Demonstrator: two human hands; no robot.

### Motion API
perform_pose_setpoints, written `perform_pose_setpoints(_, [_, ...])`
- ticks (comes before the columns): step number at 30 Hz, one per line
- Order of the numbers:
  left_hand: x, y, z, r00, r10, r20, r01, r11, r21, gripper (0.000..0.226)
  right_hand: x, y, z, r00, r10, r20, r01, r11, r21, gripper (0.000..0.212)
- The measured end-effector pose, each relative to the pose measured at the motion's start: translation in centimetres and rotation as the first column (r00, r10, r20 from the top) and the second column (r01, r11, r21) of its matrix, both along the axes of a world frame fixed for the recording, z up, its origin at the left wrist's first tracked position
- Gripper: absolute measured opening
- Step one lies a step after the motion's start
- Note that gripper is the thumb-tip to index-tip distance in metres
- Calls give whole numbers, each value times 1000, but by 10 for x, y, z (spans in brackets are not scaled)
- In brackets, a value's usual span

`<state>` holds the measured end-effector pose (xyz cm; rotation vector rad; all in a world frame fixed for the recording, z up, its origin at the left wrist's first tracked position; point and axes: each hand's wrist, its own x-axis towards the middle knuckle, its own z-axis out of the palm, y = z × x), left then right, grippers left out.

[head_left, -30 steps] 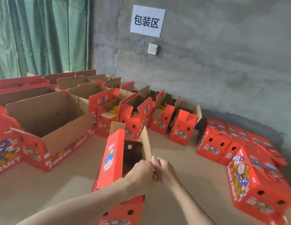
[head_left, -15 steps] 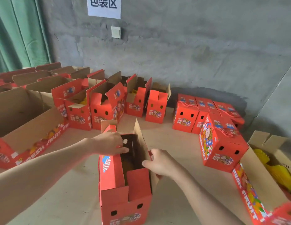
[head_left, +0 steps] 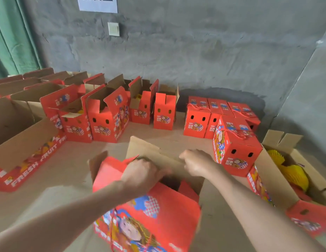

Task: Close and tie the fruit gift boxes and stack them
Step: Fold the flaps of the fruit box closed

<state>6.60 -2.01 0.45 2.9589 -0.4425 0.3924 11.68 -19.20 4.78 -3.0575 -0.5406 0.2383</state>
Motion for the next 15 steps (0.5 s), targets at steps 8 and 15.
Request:
perform_pose_setpoints(8, [-38, -58, 3, 956, -195, 219, 197, 980, 12, 66, 0, -44, -5, 991, -73, 109, 60, 991, 124, 41])
perform_pose_setpoints(15, [-47, -63, 8, 930, -243, 277, 260, 965, -25, 58, -1, -52, -28, 960, -162, 228, 76, 937, 342, 12])
